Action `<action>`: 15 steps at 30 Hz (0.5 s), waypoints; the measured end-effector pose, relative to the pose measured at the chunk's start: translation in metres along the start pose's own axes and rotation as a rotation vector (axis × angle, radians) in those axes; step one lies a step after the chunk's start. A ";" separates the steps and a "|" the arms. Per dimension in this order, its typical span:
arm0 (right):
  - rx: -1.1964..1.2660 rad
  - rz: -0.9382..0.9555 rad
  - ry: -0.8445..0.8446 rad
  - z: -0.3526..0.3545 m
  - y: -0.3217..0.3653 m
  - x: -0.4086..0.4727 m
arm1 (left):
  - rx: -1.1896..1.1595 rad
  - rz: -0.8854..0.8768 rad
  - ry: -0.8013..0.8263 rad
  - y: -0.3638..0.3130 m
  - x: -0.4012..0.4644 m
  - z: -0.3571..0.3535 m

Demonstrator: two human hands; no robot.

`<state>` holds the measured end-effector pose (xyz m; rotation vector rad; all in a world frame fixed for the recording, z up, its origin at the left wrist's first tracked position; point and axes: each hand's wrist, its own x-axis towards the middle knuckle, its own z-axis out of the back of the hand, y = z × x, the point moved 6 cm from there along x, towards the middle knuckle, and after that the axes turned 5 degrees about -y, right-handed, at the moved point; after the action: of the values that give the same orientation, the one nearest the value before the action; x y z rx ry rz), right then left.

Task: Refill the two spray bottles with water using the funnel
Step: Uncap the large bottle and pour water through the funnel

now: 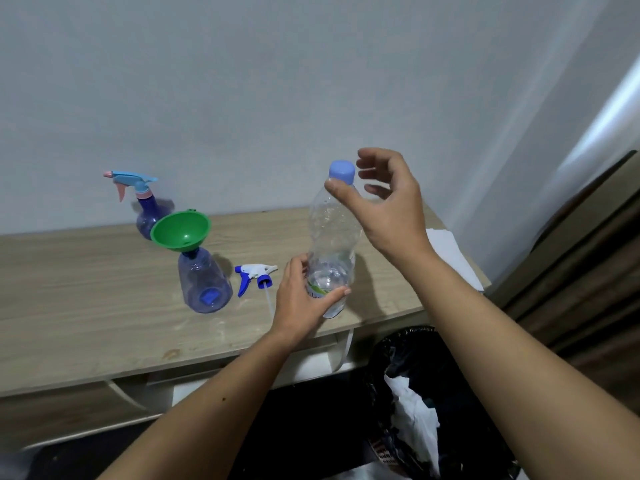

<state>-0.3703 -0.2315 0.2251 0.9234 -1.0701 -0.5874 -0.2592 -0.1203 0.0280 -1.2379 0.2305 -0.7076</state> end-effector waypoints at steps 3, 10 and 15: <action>0.035 -0.025 0.000 -0.003 0.012 0.012 | 0.012 -0.002 0.016 0.001 0.002 0.000; -0.004 -0.010 0.053 -0.008 0.013 0.018 | -0.021 -0.003 0.028 0.002 0.003 -0.001; -0.057 0.032 0.171 -0.008 0.017 0.015 | -0.048 -0.006 0.040 0.002 0.002 -0.001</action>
<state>-0.3571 -0.2321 0.2455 0.8888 -0.9092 -0.5006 -0.2575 -0.1220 0.0259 -1.2713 0.2785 -0.7365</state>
